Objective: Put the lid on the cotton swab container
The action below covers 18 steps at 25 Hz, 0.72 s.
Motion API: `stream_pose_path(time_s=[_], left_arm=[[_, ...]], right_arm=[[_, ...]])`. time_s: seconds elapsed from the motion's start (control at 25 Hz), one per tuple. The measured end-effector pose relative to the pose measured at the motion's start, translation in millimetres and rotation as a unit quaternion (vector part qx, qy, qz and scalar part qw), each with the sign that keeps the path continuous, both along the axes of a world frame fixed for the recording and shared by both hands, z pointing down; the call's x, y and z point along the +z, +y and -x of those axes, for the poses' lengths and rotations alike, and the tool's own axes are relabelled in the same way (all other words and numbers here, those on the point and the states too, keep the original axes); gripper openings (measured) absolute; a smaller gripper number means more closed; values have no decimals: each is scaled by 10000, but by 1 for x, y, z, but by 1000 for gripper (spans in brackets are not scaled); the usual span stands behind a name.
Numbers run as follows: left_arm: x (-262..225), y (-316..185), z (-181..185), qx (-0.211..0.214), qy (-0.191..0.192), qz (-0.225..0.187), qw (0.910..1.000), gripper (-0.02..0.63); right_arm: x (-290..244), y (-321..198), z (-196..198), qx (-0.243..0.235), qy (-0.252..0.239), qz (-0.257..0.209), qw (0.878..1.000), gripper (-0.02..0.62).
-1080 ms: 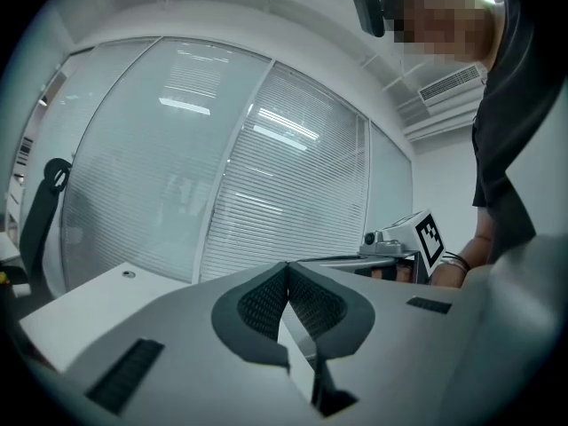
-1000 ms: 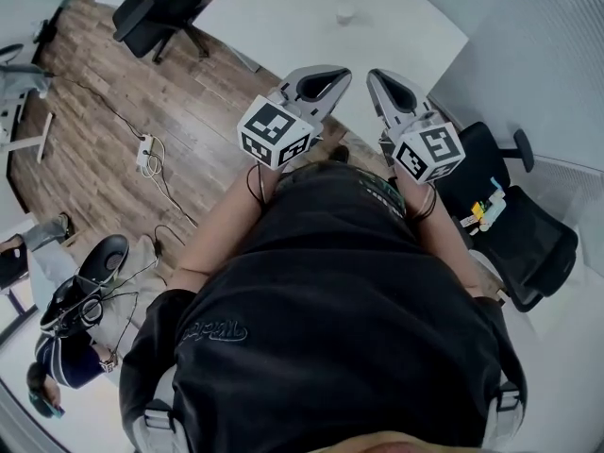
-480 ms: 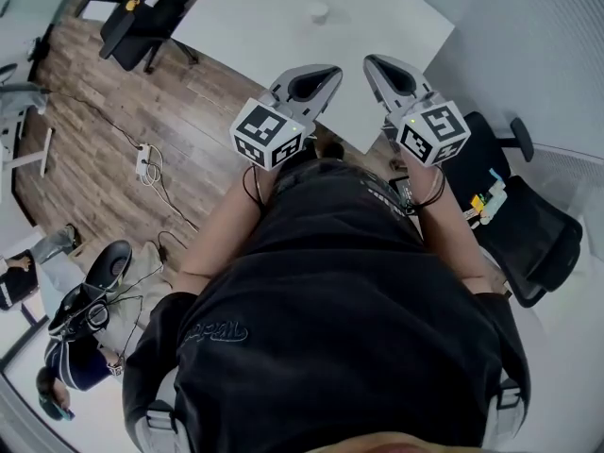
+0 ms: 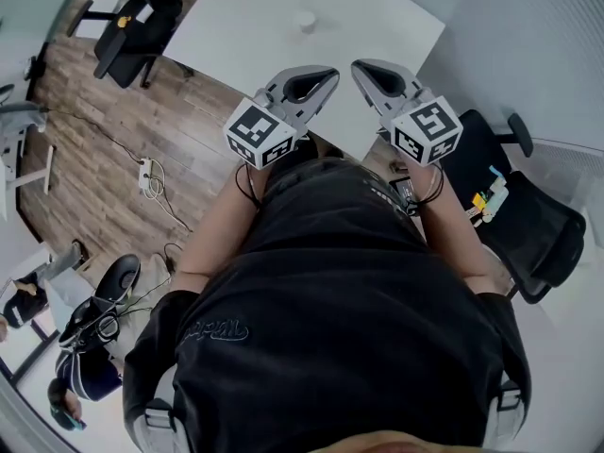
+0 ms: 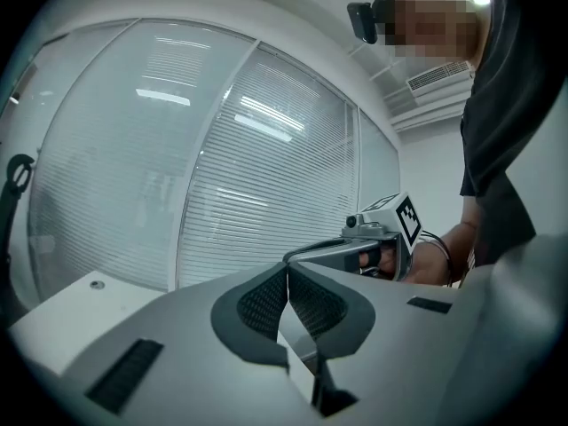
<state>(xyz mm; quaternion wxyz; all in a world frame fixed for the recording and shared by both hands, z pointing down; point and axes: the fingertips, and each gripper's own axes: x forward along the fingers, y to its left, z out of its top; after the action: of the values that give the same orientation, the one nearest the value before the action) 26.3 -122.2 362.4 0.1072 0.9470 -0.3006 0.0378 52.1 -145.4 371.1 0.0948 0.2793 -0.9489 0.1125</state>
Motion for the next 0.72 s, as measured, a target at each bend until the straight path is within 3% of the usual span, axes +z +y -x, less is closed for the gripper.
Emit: stream_pose_path(time_s=[0.72], left_arm=[[27, -73, 40, -1, -353, 229, 9991, 18]], right_arm=[[15, -61, 25, 161, -95, 296, 9994, 23]])
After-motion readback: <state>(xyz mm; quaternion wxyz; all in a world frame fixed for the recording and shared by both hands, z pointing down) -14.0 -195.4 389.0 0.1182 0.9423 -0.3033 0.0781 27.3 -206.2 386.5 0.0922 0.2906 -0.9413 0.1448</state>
